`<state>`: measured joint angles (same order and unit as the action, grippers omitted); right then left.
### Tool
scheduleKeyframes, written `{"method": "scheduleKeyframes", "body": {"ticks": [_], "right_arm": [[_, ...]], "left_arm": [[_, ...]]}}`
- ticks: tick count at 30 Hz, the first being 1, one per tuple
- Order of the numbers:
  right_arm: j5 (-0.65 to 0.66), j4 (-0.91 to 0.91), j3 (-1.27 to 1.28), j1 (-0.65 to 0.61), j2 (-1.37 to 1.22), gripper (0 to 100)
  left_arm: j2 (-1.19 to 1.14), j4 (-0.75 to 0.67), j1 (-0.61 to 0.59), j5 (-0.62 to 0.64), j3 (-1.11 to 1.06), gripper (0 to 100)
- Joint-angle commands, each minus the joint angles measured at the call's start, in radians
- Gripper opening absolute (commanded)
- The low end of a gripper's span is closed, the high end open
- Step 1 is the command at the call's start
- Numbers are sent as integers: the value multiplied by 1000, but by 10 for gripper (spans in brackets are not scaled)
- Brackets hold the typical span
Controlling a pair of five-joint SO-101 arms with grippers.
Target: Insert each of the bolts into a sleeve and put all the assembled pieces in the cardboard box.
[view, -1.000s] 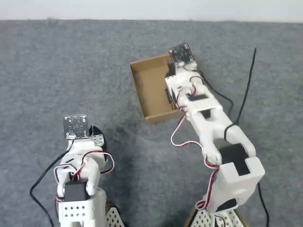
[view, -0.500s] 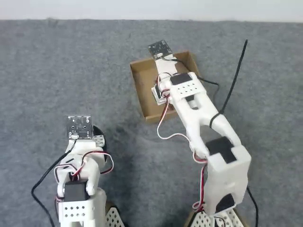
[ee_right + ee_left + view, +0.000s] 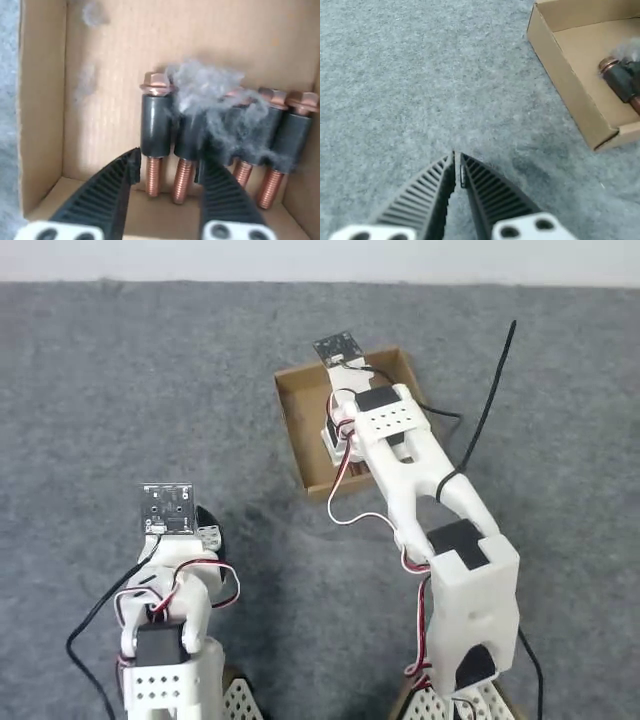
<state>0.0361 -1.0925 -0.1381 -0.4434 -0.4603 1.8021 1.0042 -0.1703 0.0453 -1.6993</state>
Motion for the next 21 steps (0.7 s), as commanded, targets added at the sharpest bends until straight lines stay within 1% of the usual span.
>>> {"method": "scheduleKeyframes", "body": {"ticks": [1, 4, 6, 10, 17, 19, 21], "right_arm": [[-8, -10, -57, -4, 71, 88], [-11, -15, -49, -4, 128, 36], [-14, -50, -44, -4, 177, 7], [-14, -179, -44, -4, 265, 7], [-11, -518, -43, -4, 380, 7], [-11, -572, -9, 1, 430, 7], [-11, -579, 61, 2, 509, 7]], "left_arm": [[2, -3, -3, -9, 13, 12], [2, -3, -3, -9, 13, 12], [2, -3, -3, -9, 13, 12], [2, -3, -3, -9, 13, 12], [2, -3, -3, -9, 13, 12], [2, -3, -3, -9, 13, 12], [2, -2, -3, -9, 13, 12]]}}
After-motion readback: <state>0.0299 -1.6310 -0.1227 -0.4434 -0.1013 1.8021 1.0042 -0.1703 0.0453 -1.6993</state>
